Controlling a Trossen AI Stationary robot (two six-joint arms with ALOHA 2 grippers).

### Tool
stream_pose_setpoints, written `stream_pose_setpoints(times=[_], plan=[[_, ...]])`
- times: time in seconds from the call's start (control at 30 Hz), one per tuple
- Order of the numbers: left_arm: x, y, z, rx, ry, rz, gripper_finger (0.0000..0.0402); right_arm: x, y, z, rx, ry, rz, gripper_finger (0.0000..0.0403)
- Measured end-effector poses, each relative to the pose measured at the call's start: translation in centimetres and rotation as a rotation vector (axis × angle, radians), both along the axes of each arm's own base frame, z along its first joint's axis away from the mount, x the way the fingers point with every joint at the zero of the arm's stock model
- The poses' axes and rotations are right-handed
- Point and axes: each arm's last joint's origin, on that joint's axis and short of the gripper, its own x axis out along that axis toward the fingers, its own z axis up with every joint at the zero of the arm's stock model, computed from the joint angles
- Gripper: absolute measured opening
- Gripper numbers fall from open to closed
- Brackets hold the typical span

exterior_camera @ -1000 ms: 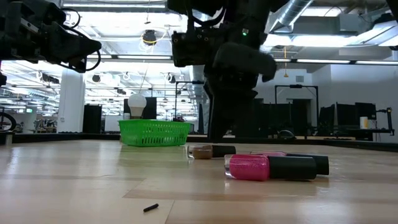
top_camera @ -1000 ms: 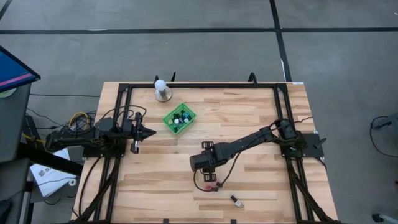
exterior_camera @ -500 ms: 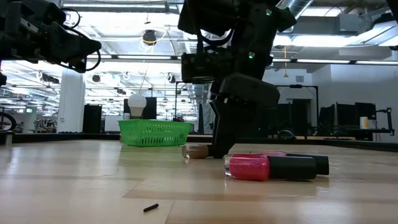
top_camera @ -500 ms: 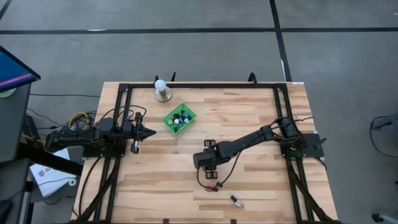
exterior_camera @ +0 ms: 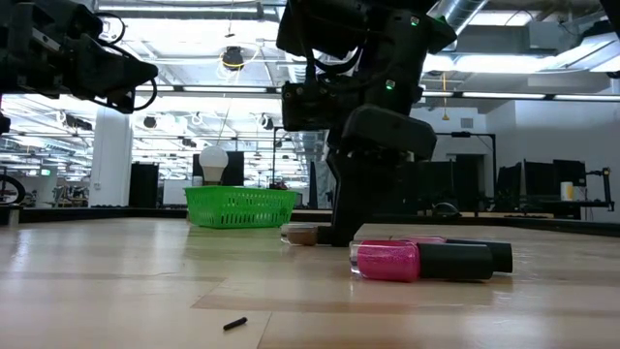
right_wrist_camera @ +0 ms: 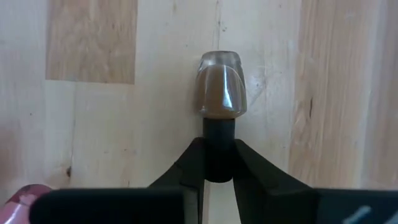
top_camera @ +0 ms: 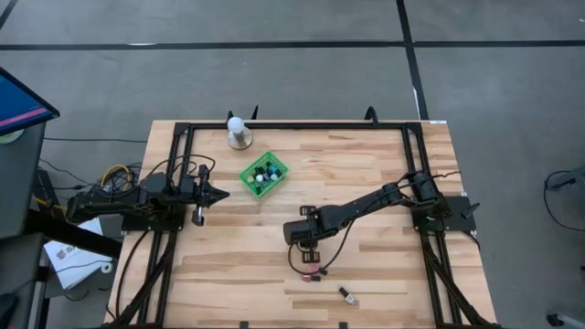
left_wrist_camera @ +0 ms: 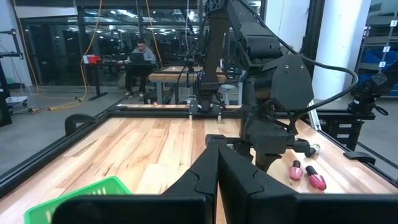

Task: Pick & Place Nail Polish
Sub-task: Put the brown nail polish bottle into the green bin

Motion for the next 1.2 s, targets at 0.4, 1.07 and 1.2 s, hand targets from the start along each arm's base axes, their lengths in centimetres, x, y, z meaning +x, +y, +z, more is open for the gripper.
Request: stream_pose_setpoints(times=[0.4, 1.07, 1.2], plan=[[0.0, 0.0, 0.0, 0.000, 0.000, 0.000, 0.0002, 0.7, -0.1, 0.7, 0.039, -0.022, -0.061, 0.0042], [0.0, 0.0, 0.0, 0.000, 0.000, -0.001, 0.0002, 3.6, -2.3, 3.9, 0.087, -0.209, -0.131, 0.0046], [0.0, 0.0, 0.0, 0.000, 0.000, -0.001, 0.0002, 5.3, -4.3, 6.7, 0.081, -0.307, -0.176, 0.0046]])
